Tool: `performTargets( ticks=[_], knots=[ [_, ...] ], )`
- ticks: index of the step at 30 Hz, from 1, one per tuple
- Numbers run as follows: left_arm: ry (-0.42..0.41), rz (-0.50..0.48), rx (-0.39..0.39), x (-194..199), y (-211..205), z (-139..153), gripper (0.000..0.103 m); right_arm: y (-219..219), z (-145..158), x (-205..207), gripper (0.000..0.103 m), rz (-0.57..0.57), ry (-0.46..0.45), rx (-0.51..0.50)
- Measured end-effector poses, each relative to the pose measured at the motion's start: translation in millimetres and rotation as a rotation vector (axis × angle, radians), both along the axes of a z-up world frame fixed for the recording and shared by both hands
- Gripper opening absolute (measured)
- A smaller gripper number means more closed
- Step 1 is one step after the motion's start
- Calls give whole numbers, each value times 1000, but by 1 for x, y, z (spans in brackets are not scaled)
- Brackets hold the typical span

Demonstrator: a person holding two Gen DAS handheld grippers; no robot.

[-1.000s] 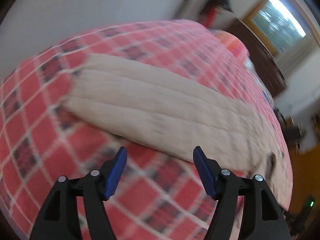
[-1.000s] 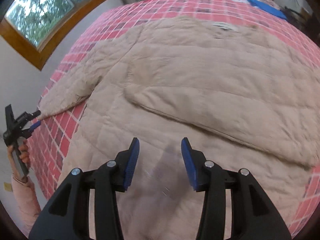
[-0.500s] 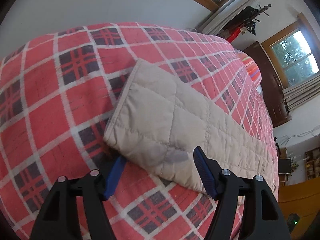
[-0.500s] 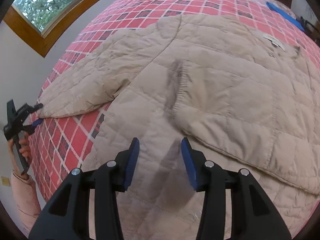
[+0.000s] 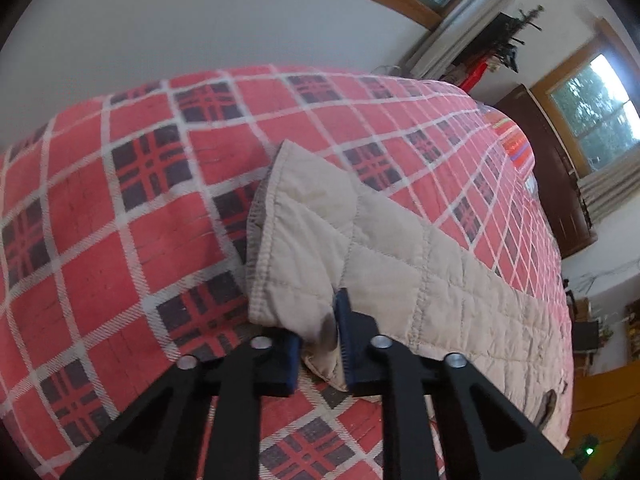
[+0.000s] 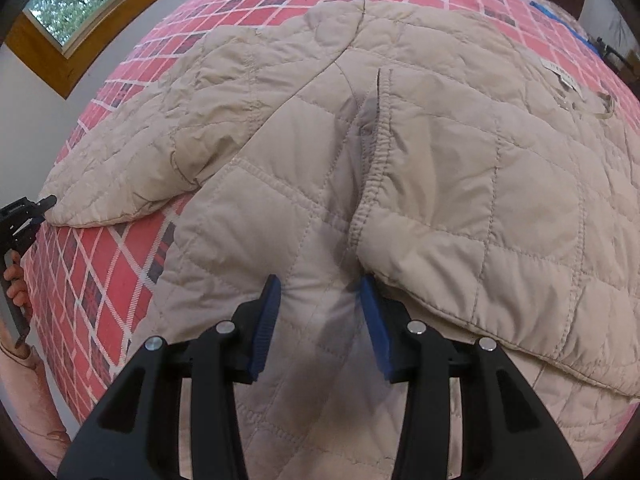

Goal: Fold large clothes

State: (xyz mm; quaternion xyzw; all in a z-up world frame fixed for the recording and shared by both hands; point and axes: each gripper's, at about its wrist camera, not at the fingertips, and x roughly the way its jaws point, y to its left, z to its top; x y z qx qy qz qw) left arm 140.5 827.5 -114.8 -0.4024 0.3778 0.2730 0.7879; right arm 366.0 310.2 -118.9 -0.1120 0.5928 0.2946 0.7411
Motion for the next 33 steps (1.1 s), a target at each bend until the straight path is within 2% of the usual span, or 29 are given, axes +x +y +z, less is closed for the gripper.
performTargets(
  ticks=[3,9,12,16,20,27,30,32,33],
  knots=[
    [-41,-42,43,6,-14,18,7,-2,-1,2,42,-4,13,16],
    [-62,-169,160,35,-60,53,6,-4,0,0,42,-5,4,22],
    [-79,-241,161,49,-85,59,6,-6,1,1,42,-12,7,37],
    [-106,-388,174,78,-132,64,6,-14,5,1,42,-25,31,69],
    [-77,-462,153,102,-159,54,6,-15,6,1,41,-24,38,65],
    [28,-481,110,133,-167,13,6,-15,5,-1,41,-18,36,64],
    [46,-488,97,133,-172,-2,6,-15,5,0,41,-19,41,66],
    [34,-492,98,129,-174,-1,9,-14,5,0,41,-18,41,63],
    [16,-505,73,125,-175,2,19,-14,5,0,41,-17,40,60]
  ],
)
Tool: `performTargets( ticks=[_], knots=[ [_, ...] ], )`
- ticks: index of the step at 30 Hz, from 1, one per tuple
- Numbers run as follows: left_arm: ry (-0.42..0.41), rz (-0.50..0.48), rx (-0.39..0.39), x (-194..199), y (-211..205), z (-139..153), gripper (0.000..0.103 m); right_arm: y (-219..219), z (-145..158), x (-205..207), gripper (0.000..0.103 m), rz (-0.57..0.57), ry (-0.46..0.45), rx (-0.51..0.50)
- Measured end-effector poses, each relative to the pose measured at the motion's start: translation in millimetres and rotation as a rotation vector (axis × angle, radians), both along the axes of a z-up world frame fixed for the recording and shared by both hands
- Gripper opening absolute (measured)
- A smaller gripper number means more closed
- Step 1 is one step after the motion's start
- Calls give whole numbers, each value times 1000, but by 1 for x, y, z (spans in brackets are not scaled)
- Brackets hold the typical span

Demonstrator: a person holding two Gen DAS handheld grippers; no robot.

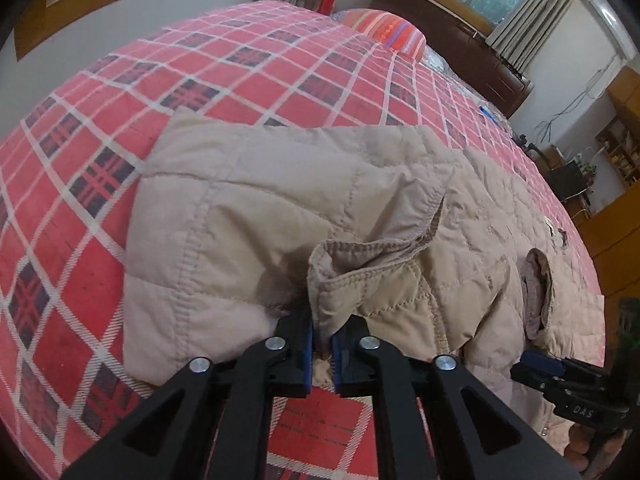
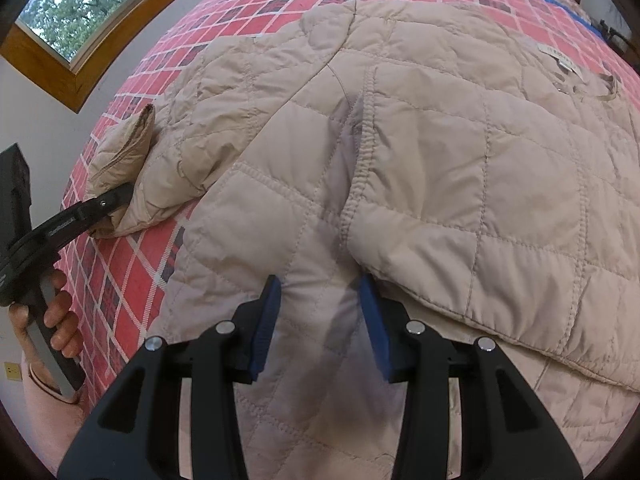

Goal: Fold large clothes

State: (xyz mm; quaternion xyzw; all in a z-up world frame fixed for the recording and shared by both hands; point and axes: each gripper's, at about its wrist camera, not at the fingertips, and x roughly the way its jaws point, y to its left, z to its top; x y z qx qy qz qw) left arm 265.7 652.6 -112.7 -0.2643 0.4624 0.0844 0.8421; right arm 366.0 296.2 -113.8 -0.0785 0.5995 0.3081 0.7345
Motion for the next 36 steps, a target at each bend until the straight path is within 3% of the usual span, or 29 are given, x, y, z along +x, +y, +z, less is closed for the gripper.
performTargets(
  ticks=[3,5,8,10,13,18,23,28,32,36],
  knots=[
    [-72,-44,-117,-18,0,16,62,1,4,-1,42,-2,2,-7],
    [-123,-51,-123,-36,3,31,63,6,9,-1,44,2,11,6],
    [-140,15,-29,-51,21,48,63,16,22,-7,44,23,5,32],
    [-78,97,70,-51,40,45,63,28,33,-12,44,44,-4,51],
    [8,184,152,-49,60,30,63,51,43,-22,44,89,-2,83],
    [65,168,72,-41,67,-5,63,92,44,-29,42,122,24,81],
    [83,138,159,-34,53,-5,63,123,43,-35,42,136,33,86],
    [39,157,42,-50,65,-1,62,148,28,-31,41,119,65,76],
    [5,176,26,-68,74,6,63,170,13,-30,30,125,75,69],
    [-13,194,-5,-77,87,7,63,168,7,-29,11,124,71,90]
  ],
)
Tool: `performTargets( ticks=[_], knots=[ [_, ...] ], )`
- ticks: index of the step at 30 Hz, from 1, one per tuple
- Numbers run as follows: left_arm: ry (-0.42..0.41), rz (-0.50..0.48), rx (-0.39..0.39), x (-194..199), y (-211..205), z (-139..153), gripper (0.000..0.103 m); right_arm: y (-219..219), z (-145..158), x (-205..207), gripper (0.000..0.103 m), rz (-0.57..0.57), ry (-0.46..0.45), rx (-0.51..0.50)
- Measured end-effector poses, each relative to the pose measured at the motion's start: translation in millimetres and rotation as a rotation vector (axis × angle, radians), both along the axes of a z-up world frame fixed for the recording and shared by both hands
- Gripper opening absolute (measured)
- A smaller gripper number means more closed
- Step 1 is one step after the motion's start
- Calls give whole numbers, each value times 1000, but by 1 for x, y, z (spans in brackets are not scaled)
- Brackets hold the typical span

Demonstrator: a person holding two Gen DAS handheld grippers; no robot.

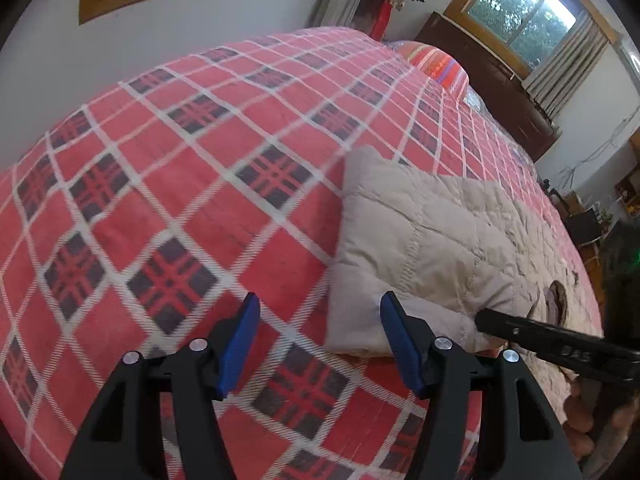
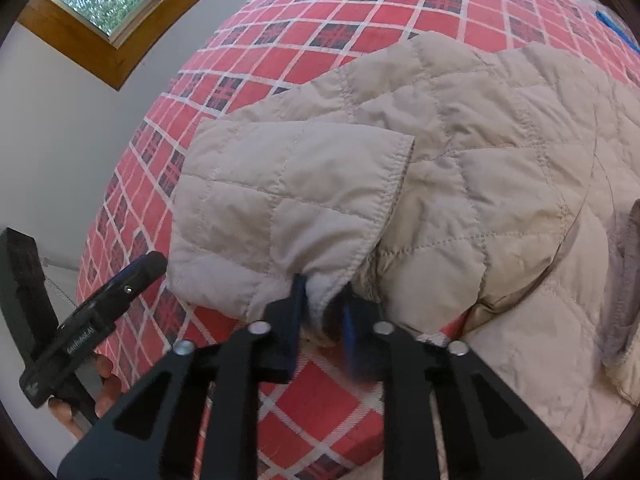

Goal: Fold large clothes

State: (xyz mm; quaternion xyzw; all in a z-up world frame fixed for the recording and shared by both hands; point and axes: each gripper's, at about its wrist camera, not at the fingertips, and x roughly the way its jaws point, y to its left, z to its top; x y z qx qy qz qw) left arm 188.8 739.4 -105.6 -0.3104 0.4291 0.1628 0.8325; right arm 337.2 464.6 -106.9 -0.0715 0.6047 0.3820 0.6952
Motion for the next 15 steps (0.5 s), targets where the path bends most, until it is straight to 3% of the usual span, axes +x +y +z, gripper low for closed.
performTargets(
  ticks=[7,15],
  knots=[
    [-52,1,-97,6,4,-2,63,-33,41,7,7,-9,-65,91],
    [-94,-66,-87,35,-29,17,63,-123,88,35,8,-102,-130,140]
  ],
)
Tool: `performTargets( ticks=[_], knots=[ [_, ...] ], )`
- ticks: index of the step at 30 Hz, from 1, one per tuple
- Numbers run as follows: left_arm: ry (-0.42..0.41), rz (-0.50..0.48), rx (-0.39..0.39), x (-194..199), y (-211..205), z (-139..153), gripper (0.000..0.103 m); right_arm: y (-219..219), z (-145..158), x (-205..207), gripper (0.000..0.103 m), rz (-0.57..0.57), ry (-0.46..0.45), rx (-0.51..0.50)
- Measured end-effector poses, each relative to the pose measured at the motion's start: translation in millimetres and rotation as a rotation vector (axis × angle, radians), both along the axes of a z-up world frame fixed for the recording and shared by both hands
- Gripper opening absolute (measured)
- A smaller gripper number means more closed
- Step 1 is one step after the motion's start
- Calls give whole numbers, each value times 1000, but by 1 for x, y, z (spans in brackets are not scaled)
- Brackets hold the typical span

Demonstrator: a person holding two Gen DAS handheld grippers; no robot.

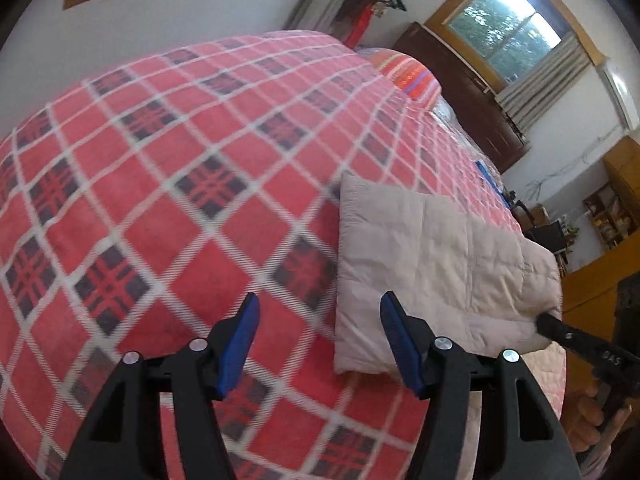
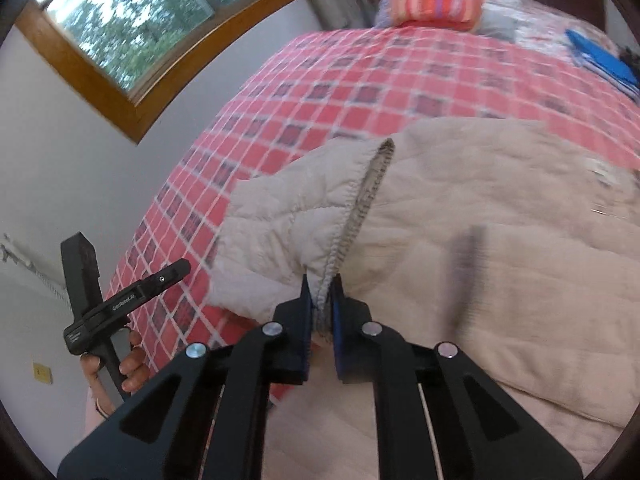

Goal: Fold large clothes

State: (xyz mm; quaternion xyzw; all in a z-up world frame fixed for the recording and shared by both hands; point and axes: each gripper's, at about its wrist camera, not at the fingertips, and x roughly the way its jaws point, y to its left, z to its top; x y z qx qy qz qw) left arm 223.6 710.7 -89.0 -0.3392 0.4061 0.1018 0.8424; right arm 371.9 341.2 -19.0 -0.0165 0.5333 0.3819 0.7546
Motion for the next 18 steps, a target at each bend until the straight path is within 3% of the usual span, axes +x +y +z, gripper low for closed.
performTargets(
  ticks=[14,18],
  knots=[
    [22,-147,13,78,-85,2,63,-187,23,39,8,-247,-78,25],
    [22,-172,-24,93,-99,-1,63,-230,18,46,8,-308,-73,33]
  ],
)
